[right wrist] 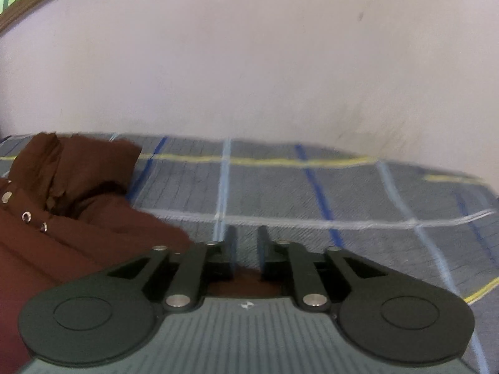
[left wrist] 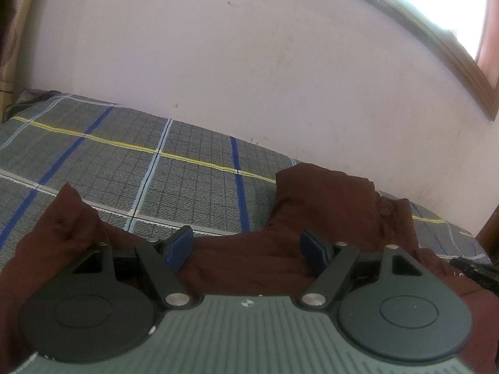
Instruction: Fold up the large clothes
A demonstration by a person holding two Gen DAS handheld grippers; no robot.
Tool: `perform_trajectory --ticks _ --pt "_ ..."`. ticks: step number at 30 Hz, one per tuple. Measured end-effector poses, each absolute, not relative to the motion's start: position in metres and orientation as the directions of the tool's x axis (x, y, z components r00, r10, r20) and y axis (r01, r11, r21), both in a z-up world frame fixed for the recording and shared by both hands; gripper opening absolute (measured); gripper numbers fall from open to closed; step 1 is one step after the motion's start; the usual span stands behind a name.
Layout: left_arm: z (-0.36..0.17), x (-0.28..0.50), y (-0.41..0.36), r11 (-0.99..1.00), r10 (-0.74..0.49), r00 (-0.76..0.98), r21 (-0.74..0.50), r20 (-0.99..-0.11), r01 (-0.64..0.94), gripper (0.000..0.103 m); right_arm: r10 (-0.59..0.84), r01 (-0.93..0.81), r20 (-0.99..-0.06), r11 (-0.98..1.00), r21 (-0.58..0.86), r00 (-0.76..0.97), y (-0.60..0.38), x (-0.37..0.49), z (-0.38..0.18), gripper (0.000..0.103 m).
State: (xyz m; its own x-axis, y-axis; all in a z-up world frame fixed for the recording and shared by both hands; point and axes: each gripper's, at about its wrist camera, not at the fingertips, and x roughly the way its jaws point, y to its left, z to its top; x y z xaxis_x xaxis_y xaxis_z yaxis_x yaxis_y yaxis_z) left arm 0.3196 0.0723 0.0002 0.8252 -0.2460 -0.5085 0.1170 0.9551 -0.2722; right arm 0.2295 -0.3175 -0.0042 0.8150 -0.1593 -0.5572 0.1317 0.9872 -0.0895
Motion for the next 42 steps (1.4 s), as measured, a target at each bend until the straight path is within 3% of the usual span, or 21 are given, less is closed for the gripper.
perform_trajectory --ticks 1,2,3,4,5,10,18,42 --pt "0.000 0.320 0.072 0.956 -0.245 0.826 -0.270 -0.508 0.117 0.076 -0.166 0.135 -0.534 0.986 -0.097 0.829 -0.316 0.225 -0.002 0.036" --pt "0.001 0.319 0.072 0.956 -0.243 0.827 -0.268 -0.507 0.116 0.076 -0.171 0.138 -0.515 0.985 -0.102 0.840 -0.315 0.222 -0.001 0.067" --pt "0.001 0.319 0.072 0.957 -0.242 0.827 -0.267 -0.507 0.116 0.076 -0.195 0.156 -0.495 0.981 -0.118 0.847 -0.313 0.219 0.001 0.084" --pt "0.001 0.319 0.072 0.957 -0.241 0.827 -0.265 -0.508 0.116 0.076 -0.212 0.168 -0.458 0.976 -0.135 0.863 -0.310 0.213 0.004 0.100" --pt "0.001 0.319 0.072 0.958 -0.240 0.827 -0.263 -0.508 0.116 0.076 -0.214 0.168 -0.429 0.975 -0.142 0.878 -0.308 0.208 0.005 0.103" --pt "0.001 0.319 0.072 0.960 -0.235 0.827 -0.256 -0.510 0.115 0.076 -0.193 0.154 -0.389 0.980 -0.129 0.901 -0.308 0.200 0.009 0.103" --pt "-0.001 0.323 0.069 0.968 -0.214 0.822 -0.230 -0.528 0.105 0.077 -0.142 0.097 -0.533 0.989 -0.111 0.834 -0.313 0.227 -0.001 0.102" --pt "-0.002 0.324 0.070 0.979 -0.175 0.808 -0.188 -0.562 0.081 0.077 -0.129 0.108 -0.700 0.991 -0.074 0.702 -0.318 0.259 -0.016 0.103"
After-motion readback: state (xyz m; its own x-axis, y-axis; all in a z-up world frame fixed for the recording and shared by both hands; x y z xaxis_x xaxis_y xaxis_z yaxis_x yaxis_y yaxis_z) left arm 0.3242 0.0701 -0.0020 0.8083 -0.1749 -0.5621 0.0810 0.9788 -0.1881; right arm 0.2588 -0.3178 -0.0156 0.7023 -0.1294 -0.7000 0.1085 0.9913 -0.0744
